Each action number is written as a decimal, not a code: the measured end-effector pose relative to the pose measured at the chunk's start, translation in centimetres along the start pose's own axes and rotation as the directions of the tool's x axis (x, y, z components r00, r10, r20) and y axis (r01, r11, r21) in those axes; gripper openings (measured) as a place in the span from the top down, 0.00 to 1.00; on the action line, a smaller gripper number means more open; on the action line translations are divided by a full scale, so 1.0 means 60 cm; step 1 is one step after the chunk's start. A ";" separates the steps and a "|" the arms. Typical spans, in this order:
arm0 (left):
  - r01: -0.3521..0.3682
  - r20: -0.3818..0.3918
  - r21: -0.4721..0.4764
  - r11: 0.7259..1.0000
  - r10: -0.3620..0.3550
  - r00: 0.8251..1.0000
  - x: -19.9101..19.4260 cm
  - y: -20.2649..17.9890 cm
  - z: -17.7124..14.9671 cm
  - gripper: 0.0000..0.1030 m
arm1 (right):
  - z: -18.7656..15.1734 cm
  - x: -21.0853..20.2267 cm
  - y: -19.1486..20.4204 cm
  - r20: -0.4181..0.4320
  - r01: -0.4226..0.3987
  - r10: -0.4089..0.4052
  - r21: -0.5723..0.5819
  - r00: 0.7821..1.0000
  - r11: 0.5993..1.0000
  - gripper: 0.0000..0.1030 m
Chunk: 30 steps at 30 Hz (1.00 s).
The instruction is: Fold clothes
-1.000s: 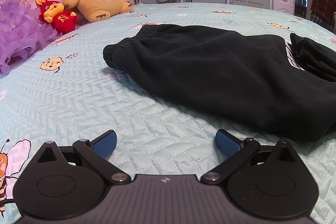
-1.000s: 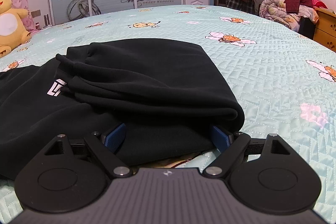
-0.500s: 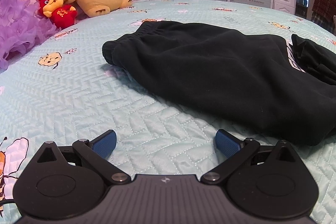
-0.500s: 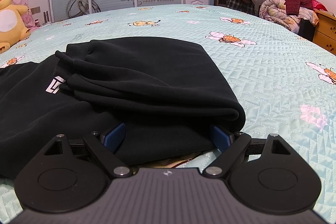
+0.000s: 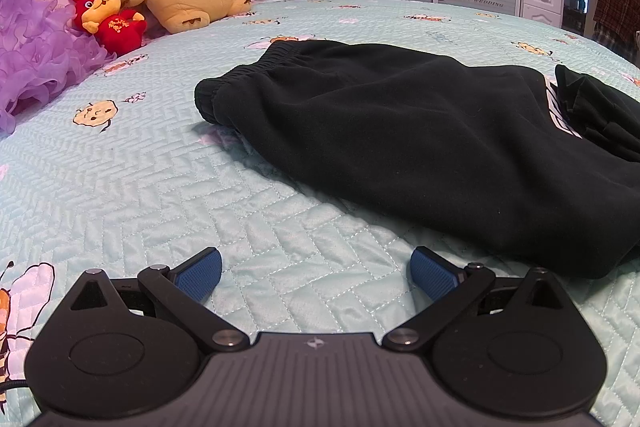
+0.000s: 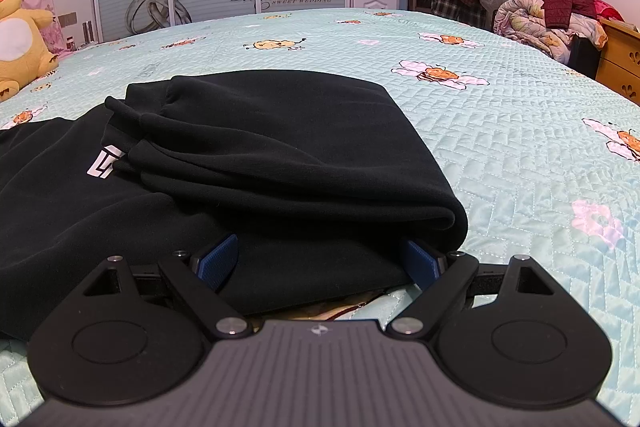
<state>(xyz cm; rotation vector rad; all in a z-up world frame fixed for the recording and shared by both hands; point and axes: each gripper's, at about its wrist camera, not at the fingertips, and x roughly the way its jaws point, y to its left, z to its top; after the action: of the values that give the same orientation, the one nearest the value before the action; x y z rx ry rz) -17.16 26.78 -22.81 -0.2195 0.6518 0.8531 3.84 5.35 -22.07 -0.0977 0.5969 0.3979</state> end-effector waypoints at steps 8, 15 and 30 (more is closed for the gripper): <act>-0.002 0.007 0.001 1.000 0.002 1.000 0.000 0.001 -0.001 0.00 | -0.001 -0.001 0.000 0.000 -0.001 0.001 0.002 1.000 1.000 0.15; 0.044 0.021 -0.047 0.998 -0.043 0.999 -0.009 0.019 0.001 0.00 | -0.001 0.000 -0.001 -0.001 -0.002 0.002 0.002 1.000 1.000 0.15; 0.333 -0.008 -0.608 0.721 -0.425 0.905 0.119 0.177 0.166 0.02 | -0.001 0.000 -0.004 0.004 -0.015 0.015 0.020 1.000 1.000 0.15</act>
<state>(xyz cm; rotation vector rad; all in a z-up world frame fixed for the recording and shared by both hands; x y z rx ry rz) -17.35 42.42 -18.55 -0.9731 0.4294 0.6166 3.90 5.11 -22.09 -0.0737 0.5984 0.4071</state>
